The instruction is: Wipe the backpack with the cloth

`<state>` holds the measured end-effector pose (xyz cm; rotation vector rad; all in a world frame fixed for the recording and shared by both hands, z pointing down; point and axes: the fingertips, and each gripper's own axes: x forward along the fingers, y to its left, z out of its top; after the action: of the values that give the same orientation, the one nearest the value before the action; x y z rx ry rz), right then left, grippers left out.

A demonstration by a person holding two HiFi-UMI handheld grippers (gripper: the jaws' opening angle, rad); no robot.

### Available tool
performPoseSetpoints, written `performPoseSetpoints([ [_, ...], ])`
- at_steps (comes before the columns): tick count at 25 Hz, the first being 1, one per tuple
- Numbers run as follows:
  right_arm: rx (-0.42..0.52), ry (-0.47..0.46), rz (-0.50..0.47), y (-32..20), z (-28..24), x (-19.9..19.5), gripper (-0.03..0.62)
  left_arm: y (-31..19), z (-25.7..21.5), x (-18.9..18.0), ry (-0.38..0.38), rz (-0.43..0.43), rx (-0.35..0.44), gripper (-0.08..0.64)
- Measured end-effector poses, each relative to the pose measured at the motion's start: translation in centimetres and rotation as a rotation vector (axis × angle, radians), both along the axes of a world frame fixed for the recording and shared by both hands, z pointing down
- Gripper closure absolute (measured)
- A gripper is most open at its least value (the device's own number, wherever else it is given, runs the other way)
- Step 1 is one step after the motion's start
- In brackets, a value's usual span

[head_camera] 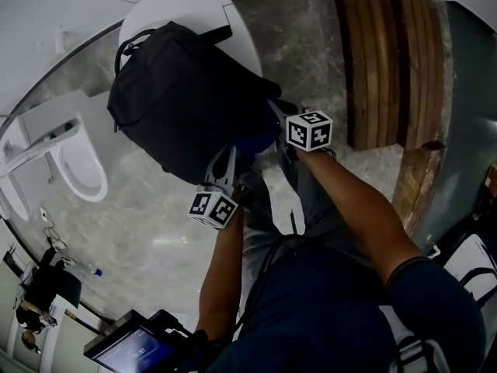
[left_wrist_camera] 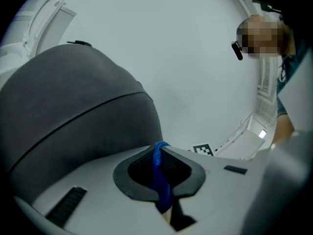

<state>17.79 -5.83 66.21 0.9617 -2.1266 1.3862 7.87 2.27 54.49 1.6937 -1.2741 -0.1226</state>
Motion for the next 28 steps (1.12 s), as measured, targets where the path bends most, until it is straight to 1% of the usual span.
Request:
performPoseSetpoints([
  [2, 0.036, -0.016, -0.043, -3.0, -0.7, -1.9, 0.588, -2.4, -1.3, 0.6, 0.029, 0.012, 0.042, 0.532],
  [4, 0.037, -0.035, -0.067, -3.9, -1.4, -3.3, 0.588, -3.2, -1.6, 1.3, 0.053, 0.005, 0.050, 0.532],
  [5, 0.025, -0.041, -0.059, -3.4, -1.6, -3.5, 0.588, -3.1, -1.6, 1.6, 0.064, -0.004, 0.041, 0.532],
  [7, -0.012, -0.047, 0.000, -1.9, -1.6, -2.7, 0.588, -3.1, -1.8, 1.6, 0.080, -0.013, 0.029, 0.532],
  [8, -0.022, -0.047, 0.022, -1.6, -1.6, -2.3, 0.588, -3.6, -2.2, 1.3, 0.085, -0.004, 0.035, 0.532],
  [9, -0.015, -0.043, 0.023, -1.9, -1.8, -2.4, 0.588, -4.7, -2.9, 0.7, 0.094, 0.012, 0.050, 0.532],
  [11, 0.032, -0.035, -0.027, -3.9, -2.1, -3.8, 0.588, -7.7, -4.4, -0.5, 0.129, 0.063, 0.091, 0.532],
  [13, 0.066, -0.039, -0.071, -7.5, -2.1, -6.0, 0.588, -11.2, -6.2, -1.4, 0.198, 0.112, 0.125, 0.532],
  [15, 0.051, -0.088, -0.089, -12.0, -2.2, -8.7, 0.588, -15.0, -7.8, -2.6, 0.277, 0.116, 0.150, 0.532],
  [16, 0.029, -0.122, -0.112, -14.2, -2.5, -10.4, 0.588, -17.2, -8.2, -3.7, 0.292, 0.111, 0.161, 0.532],
  [17, 0.006, -0.146, -0.149, -16.3, -2.6, -12.2, 0.588, -19.4, -8.4, -5.1, 0.283, 0.107, 0.173, 0.532],
  [19, -0.011, -0.139, -0.238, -19.8, -2.7, -15.4, 0.588, -23.3, -8.2, -9.0, 0.215, 0.091, 0.190, 0.532],
  [22, 0.022, -0.094, -0.359, -23.5, -3.9, -18.9, 0.588, -26.4, -6.8, -15.9, 0.114, 0.017, 0.162, 0.532],
  [24, 0.070, -0.053, -0.462, -24.8, -5.1, -21.8, 0.588, -26.4, -5.5, -20.6, 0.065, -0.028, 0.128, 0.532],
  [26, 0.136, 0.024, -0.606, -25.1, -5.6, -25.5, 0.588, -25.6, -4.4, -25.4, 0.031, -0.074, 0.108, 0.543],
  [27, 0.169, 0.072, -0.685, -25.1, -5.6, -27.1, 0.588, -25.3, -4.1, -27.4, 0.047, -0.103, 0.108, 0.543],
  [28, 0.199, 0.121, -0.762, -25.0, -5.6, -28.4, 0.588, -25.0, -4.0, -29.0, 0.097, -0.137, 0.116, 0.543],
])
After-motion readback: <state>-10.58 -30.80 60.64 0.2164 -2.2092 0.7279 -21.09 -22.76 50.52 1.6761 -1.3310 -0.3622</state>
